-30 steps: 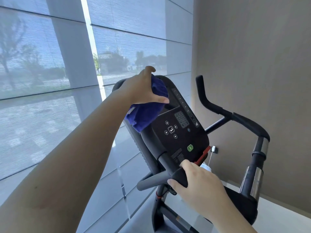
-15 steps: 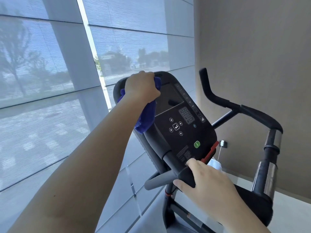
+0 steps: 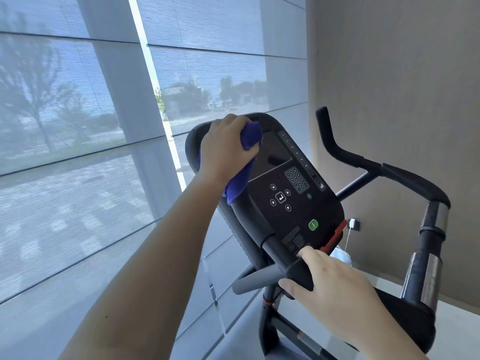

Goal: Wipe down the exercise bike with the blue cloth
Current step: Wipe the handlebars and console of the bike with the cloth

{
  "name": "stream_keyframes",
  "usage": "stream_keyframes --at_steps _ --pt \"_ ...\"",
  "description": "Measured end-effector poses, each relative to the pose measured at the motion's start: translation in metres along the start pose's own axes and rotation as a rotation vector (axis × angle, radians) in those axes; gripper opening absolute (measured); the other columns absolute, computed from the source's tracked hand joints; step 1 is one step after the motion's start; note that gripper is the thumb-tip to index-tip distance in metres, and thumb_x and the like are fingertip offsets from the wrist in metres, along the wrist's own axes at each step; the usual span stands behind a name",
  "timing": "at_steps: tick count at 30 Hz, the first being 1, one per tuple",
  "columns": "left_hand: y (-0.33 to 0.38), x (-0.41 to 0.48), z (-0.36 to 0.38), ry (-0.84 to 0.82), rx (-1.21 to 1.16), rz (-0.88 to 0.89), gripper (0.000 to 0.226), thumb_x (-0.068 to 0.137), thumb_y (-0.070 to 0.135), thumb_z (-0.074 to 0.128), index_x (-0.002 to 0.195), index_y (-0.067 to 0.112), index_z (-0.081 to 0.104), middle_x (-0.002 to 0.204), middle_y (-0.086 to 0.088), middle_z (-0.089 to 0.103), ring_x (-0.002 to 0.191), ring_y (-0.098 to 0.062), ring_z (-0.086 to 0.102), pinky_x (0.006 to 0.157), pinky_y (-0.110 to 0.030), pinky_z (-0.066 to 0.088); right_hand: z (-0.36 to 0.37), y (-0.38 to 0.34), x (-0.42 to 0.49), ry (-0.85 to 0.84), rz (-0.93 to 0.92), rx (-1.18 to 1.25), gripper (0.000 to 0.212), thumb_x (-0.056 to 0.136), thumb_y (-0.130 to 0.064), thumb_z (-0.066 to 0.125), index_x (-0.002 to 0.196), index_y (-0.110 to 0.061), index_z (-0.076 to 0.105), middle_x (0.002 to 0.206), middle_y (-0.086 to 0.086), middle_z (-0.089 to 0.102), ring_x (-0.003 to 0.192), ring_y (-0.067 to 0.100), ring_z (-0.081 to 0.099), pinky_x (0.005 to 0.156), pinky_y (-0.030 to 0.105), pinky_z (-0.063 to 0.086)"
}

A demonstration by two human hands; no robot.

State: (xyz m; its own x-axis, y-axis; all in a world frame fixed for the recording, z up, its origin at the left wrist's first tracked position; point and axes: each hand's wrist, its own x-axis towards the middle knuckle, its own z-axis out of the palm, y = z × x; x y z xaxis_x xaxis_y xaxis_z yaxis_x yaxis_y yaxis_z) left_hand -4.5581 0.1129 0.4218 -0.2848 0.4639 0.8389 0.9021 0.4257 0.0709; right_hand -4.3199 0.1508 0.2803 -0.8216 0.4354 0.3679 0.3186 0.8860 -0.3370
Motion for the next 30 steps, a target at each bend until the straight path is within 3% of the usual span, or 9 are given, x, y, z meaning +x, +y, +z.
stream_keyframes --at_steps 4,7,10,15,21,27,30 --pt "0.002 -0.01 0.015 0.172 0.097 0.012 0.029 0.075 0.033 0.065 0.102 0.021 0.064 0.108 0.004 0.063 0.095 -0.029 0.054 0.077 -0.041 0.047 0.002 0.001 0.001 0.011 -0.007 0.0 0.04 0.085 -0.07 0.036 0.1 -0.033 0.036 0.098 -0.012 0.05 0.091 0.009 0.044 0.06 0.022 0.029" --pt "0.002 -0.019 0.025 0.211 0.189 0.02 0.035 0.076 0.033 0.066 0.108 0.019 0.064 0.12 0.0 0.06 0.104 -0.032 0.054 0.079 -0.044 0.047 0.003 0.002 0.001 0.0 0.0 -0.021 0.04 0.085 -0.071 0.035 0.102 -0.035 0.036 0.102 -0.012 0.051 0.094 0.009 0.041 0.058 0.02 0.029" --pt "0.004 -0.019 0.028 0.164 0.281 -0.002 0.048 0.071 0.031 0.069 0.116 0.017 0.06 0.127 -0.006 0.055 0.108 -0.036 0.051 0.075 -0.045 0.047 0.003 0.002 0.002 -0.014 -0.005 -0.018 0.04 0.084 -0.071 0.034 0.102 -0.035 0.035 0.1 -0.013 0.05 0.094 0.008 0.041 0.055 0.014 0.028" --pt "0.01 -0.001 0.011 -0.071 0.316 -0.101 0.047 0.077 0.034 0.064 0.12 0.018 0.052 0.121 -0.007 0.049 0.1 -0.033 0.048 0.065 -0.036 0.039 0.002 0.001 0.001 0.007 -0.007 0.001 0.042 0.082 -0.072 0.033 0.102 -0.036 0.037 0.097 -0.013 0.049 0.089 0.008 0.045 0.061 0.021 0.032" --pt "0.007 0.026 -0.015 -0.264 0.068 -0.217 0.031 0.073 0.037 0.065 0.098 0.02 0.059 0.093 0.003 0.058 0.081 -0.023 0.052 0.065 -0.03 0.036 0.001 0.001 0.002 0.0 -0.001 0.009 0.04 0.082 -0.072 0.035 0.1 -0.036 0.036 0.095 -0.014 0.049 0.087 0.008 0.045 0.063 0.022 0.032" --pt "0.008 0.0 -0.001 0.043 -0.263 -0.336 0.033 0.075 0.039 0.065 0.104 0.026 0.059 0.098 0.009 0.06 0.081 -0.012 0.052 0.067 -0.025 0.035 -0.001 -0.001 0.001 -0.016 0.014 0.018 0.039 0.085 -0.07 0.037 0.104 -0.037 0.035 0.104 -0.017 0.05 0.092 0.007 0.044 0.069 0.022 0.031" --pt "0.01 -0.002 0.0 0.072 -0.324 -0.389 0.033 0.074 0.039 0.064 0.105 0.03 0.057 0.101 0.01 0.061 0.08 -0.008 0.053 0.062 -0.022 0.036 0.0 0.0 0.001 -0.028 0.02 0.022 0.039 0.083 -0.071 0.037 0.102 -0.037 0.035 0.102 -0.016 0.051 0.09 0.007 0.045 0.065 0.021 0.032"
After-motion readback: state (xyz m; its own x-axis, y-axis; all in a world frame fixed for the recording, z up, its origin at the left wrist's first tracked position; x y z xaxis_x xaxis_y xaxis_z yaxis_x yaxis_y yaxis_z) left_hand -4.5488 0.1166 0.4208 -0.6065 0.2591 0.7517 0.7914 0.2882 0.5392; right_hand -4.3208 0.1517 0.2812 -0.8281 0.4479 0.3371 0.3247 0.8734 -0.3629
